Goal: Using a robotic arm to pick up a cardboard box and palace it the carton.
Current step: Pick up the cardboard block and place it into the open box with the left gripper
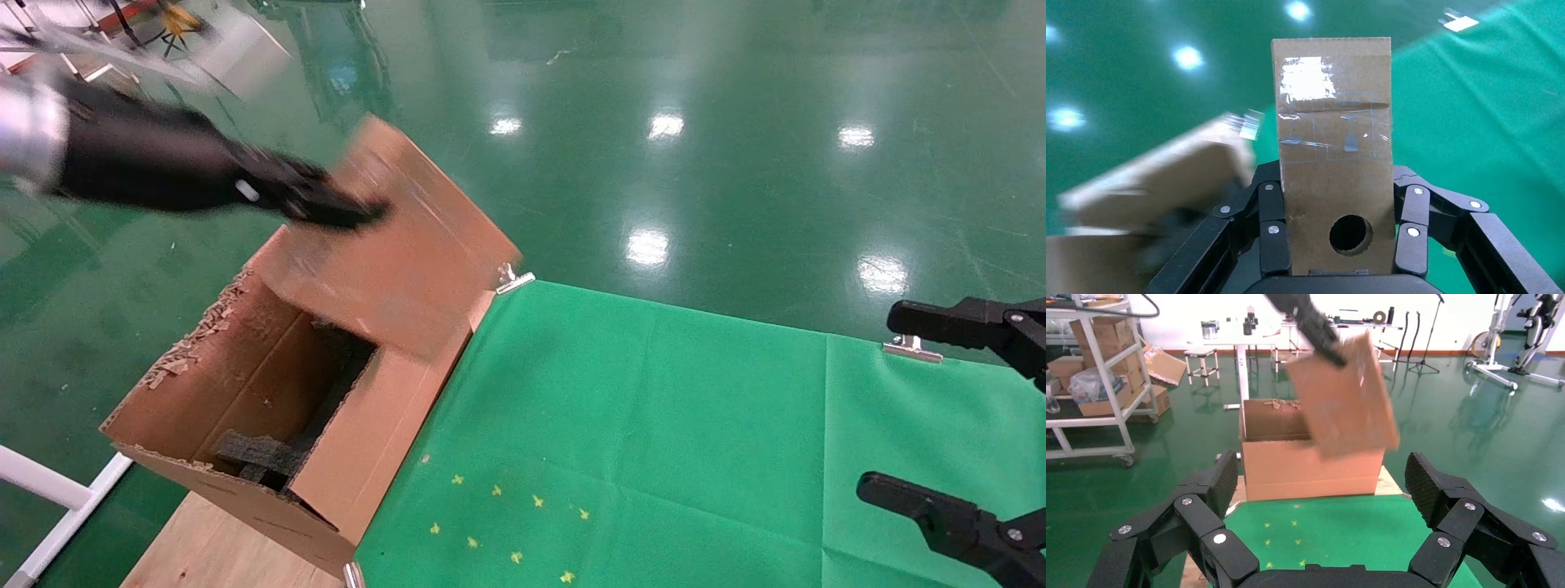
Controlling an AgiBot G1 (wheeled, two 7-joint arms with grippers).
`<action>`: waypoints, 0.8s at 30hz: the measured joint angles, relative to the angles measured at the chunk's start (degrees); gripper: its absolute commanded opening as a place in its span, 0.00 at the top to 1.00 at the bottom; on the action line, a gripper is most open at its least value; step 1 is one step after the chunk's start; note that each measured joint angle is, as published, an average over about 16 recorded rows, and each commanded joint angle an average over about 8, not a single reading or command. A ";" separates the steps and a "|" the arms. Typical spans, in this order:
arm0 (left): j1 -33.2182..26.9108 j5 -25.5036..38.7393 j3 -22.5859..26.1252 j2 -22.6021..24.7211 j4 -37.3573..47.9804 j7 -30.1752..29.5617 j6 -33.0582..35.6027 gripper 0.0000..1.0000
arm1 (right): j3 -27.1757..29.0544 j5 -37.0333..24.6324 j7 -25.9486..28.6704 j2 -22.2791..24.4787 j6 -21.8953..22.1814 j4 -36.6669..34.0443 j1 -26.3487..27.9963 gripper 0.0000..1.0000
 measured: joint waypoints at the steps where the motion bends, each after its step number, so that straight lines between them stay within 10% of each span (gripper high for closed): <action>1: -0.77 0.92 -0.14 -0.45 0.87 0.82 -0.18 1.00 | 0.00 0.00 0.00 0.00 0.00 0.00 0.00 0.00; 24: 1.99 19.41 6.87 5.80 38.76 19.41 -12.88 1.00 | 0.00 0.00 0.00 0.00 0.00 0.00 0.00 0.00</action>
